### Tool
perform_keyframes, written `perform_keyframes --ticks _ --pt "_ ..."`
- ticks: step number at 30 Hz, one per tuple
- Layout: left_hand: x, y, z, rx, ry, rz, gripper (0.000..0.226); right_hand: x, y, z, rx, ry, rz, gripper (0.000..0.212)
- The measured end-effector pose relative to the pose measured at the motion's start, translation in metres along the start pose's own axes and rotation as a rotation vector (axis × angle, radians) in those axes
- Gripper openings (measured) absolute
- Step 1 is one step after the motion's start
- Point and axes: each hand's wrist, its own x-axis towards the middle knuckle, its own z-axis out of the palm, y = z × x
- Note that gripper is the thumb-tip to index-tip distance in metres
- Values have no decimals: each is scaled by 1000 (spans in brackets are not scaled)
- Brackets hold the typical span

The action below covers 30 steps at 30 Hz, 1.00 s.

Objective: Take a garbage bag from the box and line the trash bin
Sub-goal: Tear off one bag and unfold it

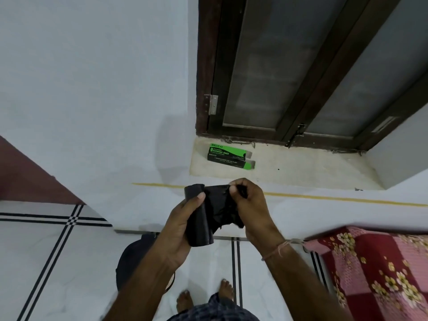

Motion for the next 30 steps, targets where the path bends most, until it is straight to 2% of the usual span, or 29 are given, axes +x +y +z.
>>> perform_keyframes --ticks 4,7,10,16,19,23,26,30 --pt "-3 1 0 0 -25 -31 41 -9 -9 8 110 -147 47 31" --pt "1 -2 0 1 -28 -41 52 -16 -11 6 0 -273 42 44" --pt "5 -4 -2 1 -24 -52 49 -13 -6 3 54 -196 70 27" --pt "7 -3 -6 -41 5 -84 41 -5 -3 -3 65 -24 60 15" --pt "8 -2 -3 -58 12 -102 38 -5 -4 0 95 -6 68 28" --pt "7 -1 0 -17 -29 -87 41 -11 -7 -1 121 -142 100 37" --pt "11 -2 -1 -10 -31 -87 46 -14 -6 1 95 -143 49 28" --pt "12 -2 1 -26 -19 -85 36 -11 -1 2 70 -90 115 31"
